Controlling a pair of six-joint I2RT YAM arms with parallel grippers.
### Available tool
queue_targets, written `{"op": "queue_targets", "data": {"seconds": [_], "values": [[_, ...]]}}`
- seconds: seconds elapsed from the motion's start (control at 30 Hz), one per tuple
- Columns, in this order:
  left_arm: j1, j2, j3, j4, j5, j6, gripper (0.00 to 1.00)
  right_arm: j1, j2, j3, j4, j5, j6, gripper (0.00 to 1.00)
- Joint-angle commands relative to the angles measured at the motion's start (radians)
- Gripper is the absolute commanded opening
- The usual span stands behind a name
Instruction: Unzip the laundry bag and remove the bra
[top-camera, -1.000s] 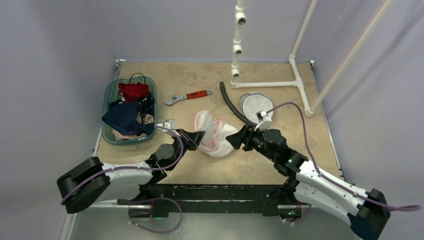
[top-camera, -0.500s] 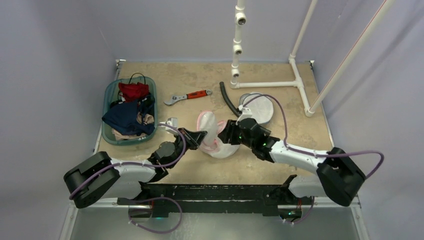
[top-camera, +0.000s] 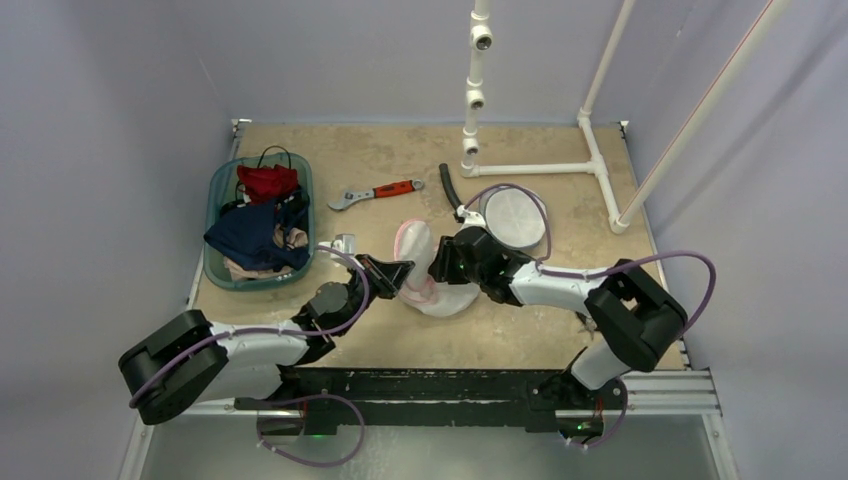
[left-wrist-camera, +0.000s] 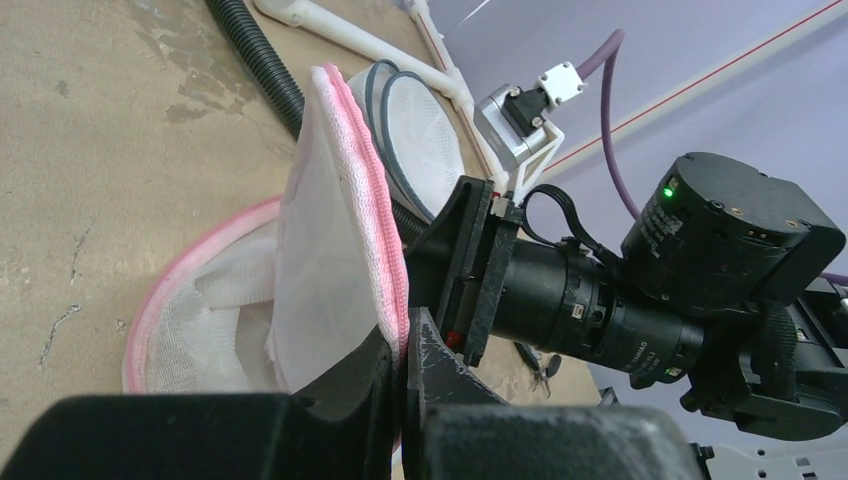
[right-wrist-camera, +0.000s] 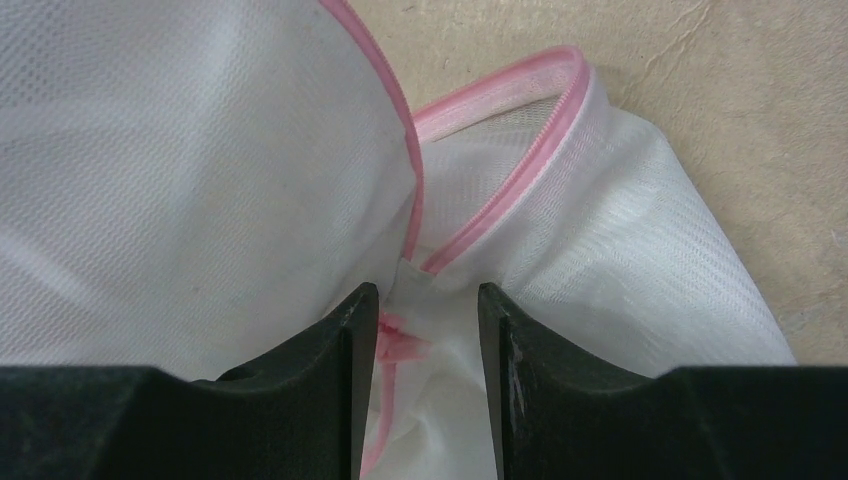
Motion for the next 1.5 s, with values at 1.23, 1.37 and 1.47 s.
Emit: {"op": "queue_targets", "data": {"seconds": [1.23,1.37,1.47], "values": [[0.006,-0.23,0.064,-0.359,-0.105,0.049,0.07,-0.004,-0.364,-0.057,-0.053,-0.014,-0.081,0.0],[0.006,-0.159,0.07,-0.35,-0.077,0.031,0.09,-0.005,-0.381,-0.091,-0.056,0.024,-0.068,0.0],[0.005,-0.1,0.075,-0.27,-0.01,0.023,0.0,-0.005,-0.413,-0.116,-0.057,0.033,-0.062,0.0]]}}
